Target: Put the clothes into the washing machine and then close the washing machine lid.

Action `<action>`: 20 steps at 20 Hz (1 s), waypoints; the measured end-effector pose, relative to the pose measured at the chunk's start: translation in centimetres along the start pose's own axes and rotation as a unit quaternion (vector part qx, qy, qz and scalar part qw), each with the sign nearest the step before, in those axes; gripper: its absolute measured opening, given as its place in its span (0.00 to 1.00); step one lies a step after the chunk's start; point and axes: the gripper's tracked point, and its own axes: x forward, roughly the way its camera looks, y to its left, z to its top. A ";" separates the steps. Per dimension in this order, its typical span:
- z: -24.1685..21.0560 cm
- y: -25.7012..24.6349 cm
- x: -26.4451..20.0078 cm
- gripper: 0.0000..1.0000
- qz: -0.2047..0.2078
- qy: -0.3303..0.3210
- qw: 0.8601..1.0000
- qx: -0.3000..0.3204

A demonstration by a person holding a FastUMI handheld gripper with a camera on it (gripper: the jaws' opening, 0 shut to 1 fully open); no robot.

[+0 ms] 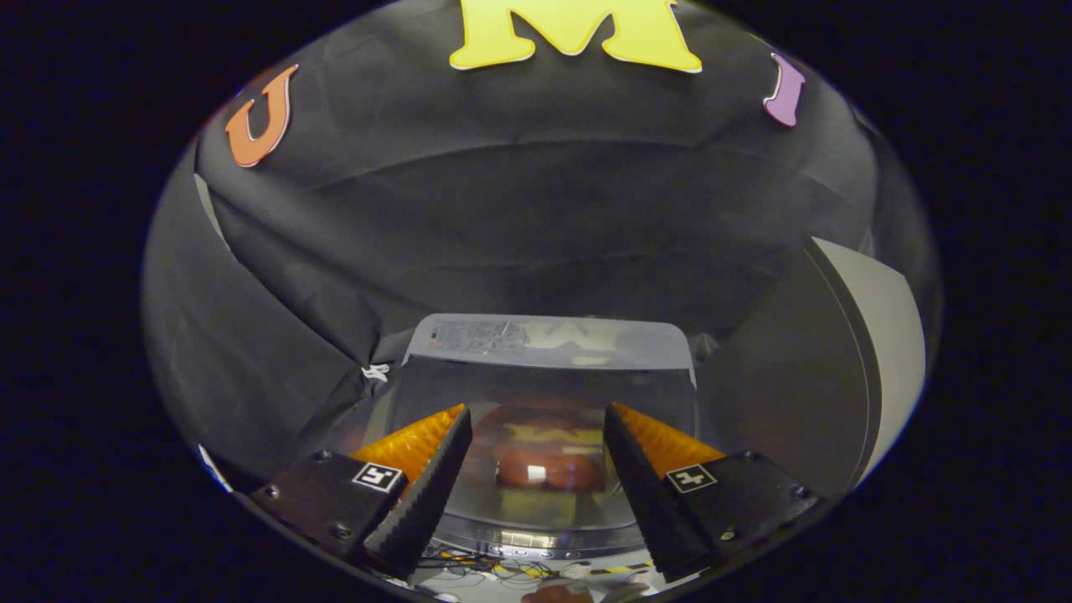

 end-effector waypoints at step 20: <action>6.1 -6.9 -11.9 0.99 0.006 -0.131 0.990 -0.058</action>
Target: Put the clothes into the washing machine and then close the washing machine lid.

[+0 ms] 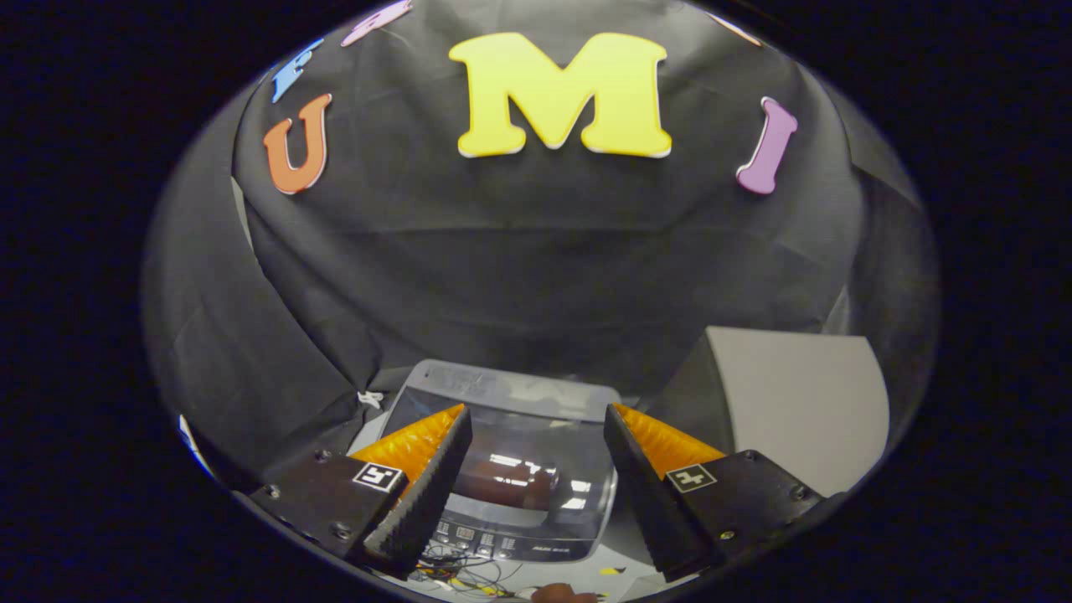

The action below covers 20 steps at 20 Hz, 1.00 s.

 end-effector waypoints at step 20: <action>-5.3 -10.6 -29.1 0.99 0.032 -0.213 0.976 0.018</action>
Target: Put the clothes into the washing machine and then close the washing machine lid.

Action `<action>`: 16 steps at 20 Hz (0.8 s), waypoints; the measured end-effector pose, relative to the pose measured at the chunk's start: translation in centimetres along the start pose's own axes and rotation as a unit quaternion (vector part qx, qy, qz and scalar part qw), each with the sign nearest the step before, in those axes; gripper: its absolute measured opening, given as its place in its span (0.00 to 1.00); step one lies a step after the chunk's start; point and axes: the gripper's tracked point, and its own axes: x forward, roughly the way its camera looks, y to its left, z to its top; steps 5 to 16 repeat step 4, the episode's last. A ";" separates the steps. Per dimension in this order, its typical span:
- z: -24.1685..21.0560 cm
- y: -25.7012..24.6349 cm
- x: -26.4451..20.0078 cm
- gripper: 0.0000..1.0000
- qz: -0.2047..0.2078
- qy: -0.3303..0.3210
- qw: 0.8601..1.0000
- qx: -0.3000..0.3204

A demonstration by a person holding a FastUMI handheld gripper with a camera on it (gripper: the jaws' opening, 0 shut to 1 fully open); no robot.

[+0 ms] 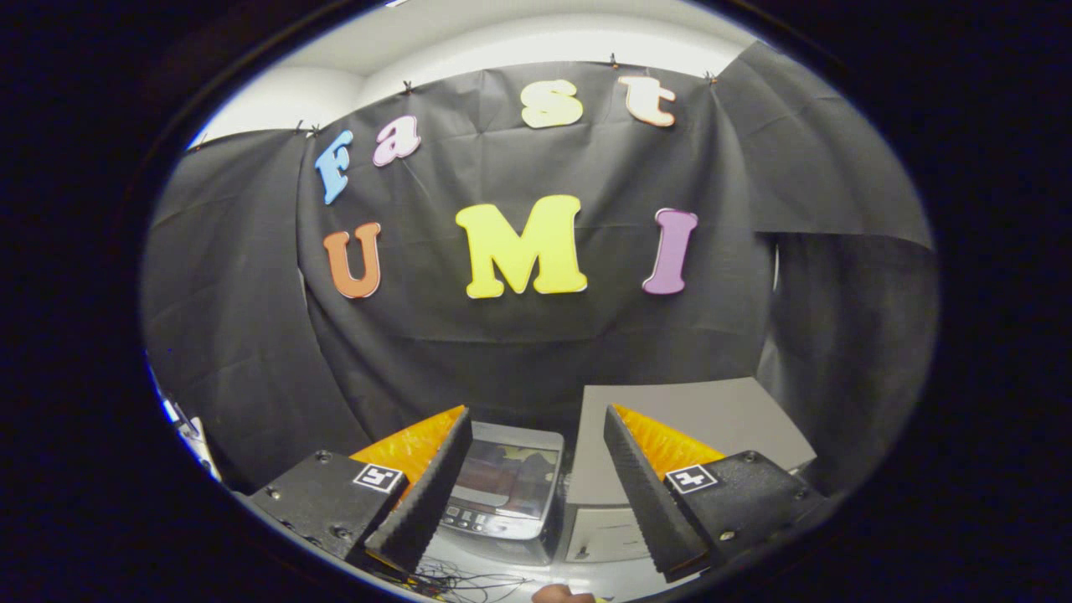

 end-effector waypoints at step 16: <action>-2.0 -1.1 -6.2 0.99 0.004 -0.017 1.000 0.001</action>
